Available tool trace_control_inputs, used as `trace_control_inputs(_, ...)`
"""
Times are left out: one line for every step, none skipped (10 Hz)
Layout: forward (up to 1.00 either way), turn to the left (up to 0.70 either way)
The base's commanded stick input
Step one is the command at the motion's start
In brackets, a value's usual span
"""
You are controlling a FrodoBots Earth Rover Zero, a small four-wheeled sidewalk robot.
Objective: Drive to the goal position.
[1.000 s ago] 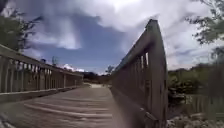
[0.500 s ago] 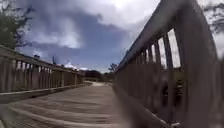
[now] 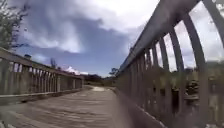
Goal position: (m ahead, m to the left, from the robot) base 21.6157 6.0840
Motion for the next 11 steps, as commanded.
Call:
trace_control_inputs(0.85,0.08)
trace_control_inputs(0.85,0.34)
trace_control_inputs(0.85,0.3)
trace_control_inputs(0.85,0.0)
trace_control_inputs(0.85,0.0)
trace_control_inputs(0.85,0.0)
trace_control_inputs(0.85,0.0)
trace_control_inputs(0.85,0.0)
trace_control_inputs(0.85,0.0)
trace_control_inputs(0.85,0.0)
trace_control_inputs(0.85,0.0)
